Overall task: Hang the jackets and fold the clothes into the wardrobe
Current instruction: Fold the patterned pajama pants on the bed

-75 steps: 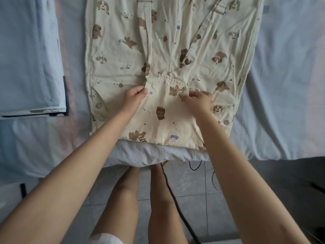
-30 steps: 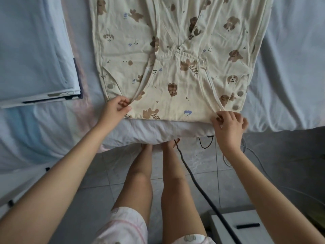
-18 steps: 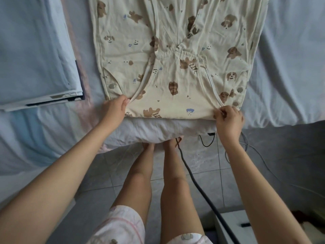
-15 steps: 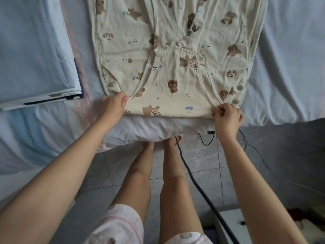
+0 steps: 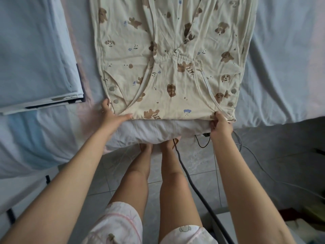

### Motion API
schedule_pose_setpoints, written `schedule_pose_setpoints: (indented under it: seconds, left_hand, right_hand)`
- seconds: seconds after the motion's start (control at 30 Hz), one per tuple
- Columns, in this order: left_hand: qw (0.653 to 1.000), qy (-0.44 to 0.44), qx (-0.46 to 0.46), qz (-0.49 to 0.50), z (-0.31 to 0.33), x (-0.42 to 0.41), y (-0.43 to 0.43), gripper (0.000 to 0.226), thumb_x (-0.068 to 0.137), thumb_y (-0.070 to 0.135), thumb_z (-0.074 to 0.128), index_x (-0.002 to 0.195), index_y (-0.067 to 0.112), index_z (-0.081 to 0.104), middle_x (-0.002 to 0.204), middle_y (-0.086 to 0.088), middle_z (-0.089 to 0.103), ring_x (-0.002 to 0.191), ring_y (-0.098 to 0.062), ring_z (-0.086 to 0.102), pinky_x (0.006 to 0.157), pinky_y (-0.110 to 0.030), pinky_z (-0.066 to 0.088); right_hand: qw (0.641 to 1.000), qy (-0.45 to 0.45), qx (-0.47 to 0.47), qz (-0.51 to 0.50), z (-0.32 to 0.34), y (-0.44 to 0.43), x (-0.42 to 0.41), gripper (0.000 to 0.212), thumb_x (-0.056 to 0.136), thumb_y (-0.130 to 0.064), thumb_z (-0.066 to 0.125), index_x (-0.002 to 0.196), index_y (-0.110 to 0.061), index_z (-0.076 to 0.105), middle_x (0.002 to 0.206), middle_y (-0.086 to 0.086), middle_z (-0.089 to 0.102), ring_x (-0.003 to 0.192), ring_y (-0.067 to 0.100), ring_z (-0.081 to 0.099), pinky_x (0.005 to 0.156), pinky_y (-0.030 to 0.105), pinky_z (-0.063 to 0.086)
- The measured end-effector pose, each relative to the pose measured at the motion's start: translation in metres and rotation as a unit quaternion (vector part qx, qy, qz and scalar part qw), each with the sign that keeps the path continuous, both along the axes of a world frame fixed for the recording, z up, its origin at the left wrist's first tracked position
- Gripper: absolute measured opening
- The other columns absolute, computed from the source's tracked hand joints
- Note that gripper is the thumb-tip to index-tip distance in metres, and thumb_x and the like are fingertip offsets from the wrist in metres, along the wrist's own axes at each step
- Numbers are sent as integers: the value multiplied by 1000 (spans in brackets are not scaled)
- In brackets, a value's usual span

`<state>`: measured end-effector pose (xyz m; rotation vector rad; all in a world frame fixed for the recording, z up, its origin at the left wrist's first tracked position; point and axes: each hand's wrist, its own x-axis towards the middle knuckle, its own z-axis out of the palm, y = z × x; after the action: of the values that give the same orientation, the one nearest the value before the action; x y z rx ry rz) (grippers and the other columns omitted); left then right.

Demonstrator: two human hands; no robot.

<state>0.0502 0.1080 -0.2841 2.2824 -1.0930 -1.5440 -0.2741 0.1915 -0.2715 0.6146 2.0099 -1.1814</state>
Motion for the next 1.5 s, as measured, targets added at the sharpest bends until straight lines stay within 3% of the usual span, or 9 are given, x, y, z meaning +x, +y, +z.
schedule_pose_setpoints:
  seconds: [0.1,0.3,0.43,0.53,0.83,1.0,1.27,1.4,1.5]
  left_hand:
    - [998,44,14,31,16,-3,-10,82,75,1,76,140,5,26,135,-8,46,122,-19,47,97,-27,38]
    - [988,127,-85,-17,86,-26,-29,87,81,-6,68,149,17,20,147,5,29,134,-9,29,102,-14,28]
    - [980,157,-74,-98,149,-45,-39,16,91,3,59,99,15,66,116,-7,59,116,-19,49,77,-8,41]
    - [966,176,-73,-175,209,-54,-50,41,74,11,79,111,14,61,113,2,57,107,-11,50,83,-12,40]
    - [887,247,-286,-265,410,-117,-104,44,76,-12,69,106,19,58,96,13,63,82,15,60,74,-6,44]
    - [819,201,-475,-251,533,-129,-125,31,82,12,67,96,38,56,87,24,68,85,11,62,76,-11,48]
    - [726,185,-620,-231,621,-140,-129,23,82,62,57,98,46,63,125,-15,55,114,-19,54,98,-26,42]
    - [699,256,-617,-257,651,-142,-118,23,82,50,58,96,32,58,98,31,63,92,11,59,80,-6,42]
    - [679,249,-643,-253,672,-143,-118,14,82,35,64,91,34,53,87,32,61,83,12,57,76,-4,41]
  right_hand:
    - [998,41,-16,38,13,-10,3,38,84,-1,60,119,-15,54,117,7,63,102,19,62,91,33,53]
    - [981,87,-74,155,80,-37,11,20,87,3,51,100,-11,57,85,1,60,71,10,55,62,18,48]
    - [949,132,-95,269,141,-55,26,16,90,1,48,95,-7,61,83,4,60,74,15,54,62,22,46]
    - [922,166,-104,334,200,-73,37,12,90,-3,50,87,-5,61,72,3,58,66,15,52,59,27,41]
    - [702,301,-225,605,403,-149,52,20,79,-1,55,70,-18,61,63,-5,58,58,2,50,54,20,36]
    - [596,391,-281,642,534,-171,30,31,79,-3,57,56,-18,42,52,-11,44,52,6,37,53,31,31]
    - [523,418,-374,642,645,-167,17,30,85,-1,57,57,-5,46,53,-7,39,52,5,34,52,28,29]
    - [475,478,-409,616,679,-165,15,36,87,-8,62,54,-19,53,53,-13,45,52,4,40,53,18,31]
    - [469,505,-421,590,701,-169,13,32,86,-7,67,62,-27,62,59,-17,54,57,1,48,58,13,36]
